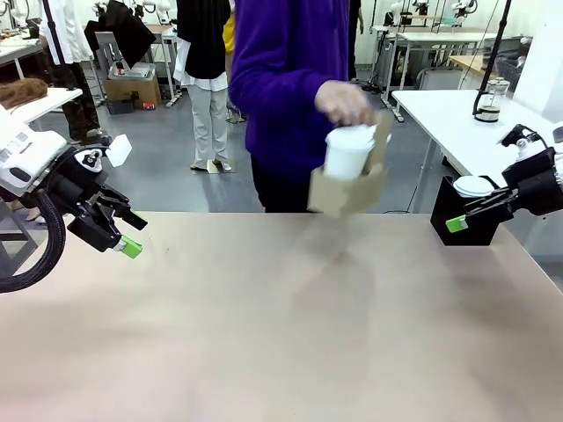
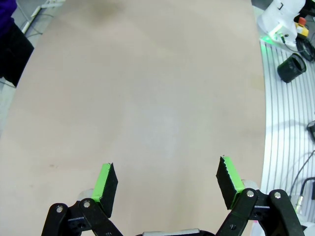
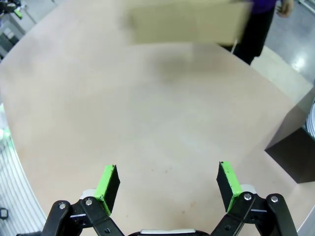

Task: Pour a drink into a cup and package it in a carrier.
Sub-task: Insert the held 600 ml Paper Cup into the Cup Carrier.

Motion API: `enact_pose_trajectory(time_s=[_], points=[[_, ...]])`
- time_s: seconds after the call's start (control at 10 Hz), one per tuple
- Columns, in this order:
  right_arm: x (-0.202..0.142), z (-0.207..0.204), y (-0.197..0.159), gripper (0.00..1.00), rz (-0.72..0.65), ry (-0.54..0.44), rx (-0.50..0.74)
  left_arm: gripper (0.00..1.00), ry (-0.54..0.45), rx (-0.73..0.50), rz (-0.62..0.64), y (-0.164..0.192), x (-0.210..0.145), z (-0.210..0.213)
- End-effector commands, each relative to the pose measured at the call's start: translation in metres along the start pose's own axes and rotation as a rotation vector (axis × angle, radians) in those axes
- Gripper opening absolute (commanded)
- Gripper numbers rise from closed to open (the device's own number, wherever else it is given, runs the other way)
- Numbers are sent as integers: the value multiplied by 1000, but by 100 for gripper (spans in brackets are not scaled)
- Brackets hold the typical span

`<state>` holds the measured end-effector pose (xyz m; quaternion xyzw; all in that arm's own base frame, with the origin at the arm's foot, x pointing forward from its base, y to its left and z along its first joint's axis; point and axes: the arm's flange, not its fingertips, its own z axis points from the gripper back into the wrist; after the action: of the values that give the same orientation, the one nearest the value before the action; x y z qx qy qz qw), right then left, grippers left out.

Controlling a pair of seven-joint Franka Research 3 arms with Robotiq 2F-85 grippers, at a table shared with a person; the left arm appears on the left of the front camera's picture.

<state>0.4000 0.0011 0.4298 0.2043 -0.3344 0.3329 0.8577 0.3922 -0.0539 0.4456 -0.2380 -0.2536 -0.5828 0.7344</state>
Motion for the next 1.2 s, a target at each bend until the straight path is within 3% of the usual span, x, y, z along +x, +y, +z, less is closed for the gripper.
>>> enact_pose_trajectory(time_s=[0.0, 1.1], points=[[-3, 0, 0, 100, 0, 8, 7, 100, -22, -7, -3, 0, 0, 0], [-3, 0, 0, 100, 0, 8, 7, 100, -22, -7, -3, 0, 0, 0]])
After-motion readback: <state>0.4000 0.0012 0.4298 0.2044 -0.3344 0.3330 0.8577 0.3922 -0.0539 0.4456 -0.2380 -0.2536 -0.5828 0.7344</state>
